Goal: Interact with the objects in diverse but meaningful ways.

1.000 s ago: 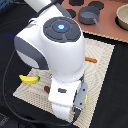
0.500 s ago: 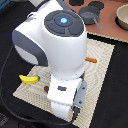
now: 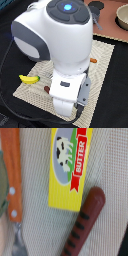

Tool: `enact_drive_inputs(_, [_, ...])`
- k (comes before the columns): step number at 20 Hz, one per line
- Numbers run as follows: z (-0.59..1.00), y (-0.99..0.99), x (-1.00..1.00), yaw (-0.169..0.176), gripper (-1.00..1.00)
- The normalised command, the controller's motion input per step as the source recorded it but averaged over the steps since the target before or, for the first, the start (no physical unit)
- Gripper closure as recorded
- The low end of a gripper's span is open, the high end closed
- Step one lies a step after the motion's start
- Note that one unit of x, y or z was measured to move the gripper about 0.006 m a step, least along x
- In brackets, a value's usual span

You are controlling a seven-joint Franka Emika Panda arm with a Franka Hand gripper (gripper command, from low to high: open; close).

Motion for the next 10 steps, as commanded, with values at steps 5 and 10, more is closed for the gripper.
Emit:
enact_drive_inputs(5, [0.32, 0.6, -0.67, 0.058, -1.0])
enact_drive_inputs(10, [0.23, 0.63, -0.7, 0.067, -1.0])
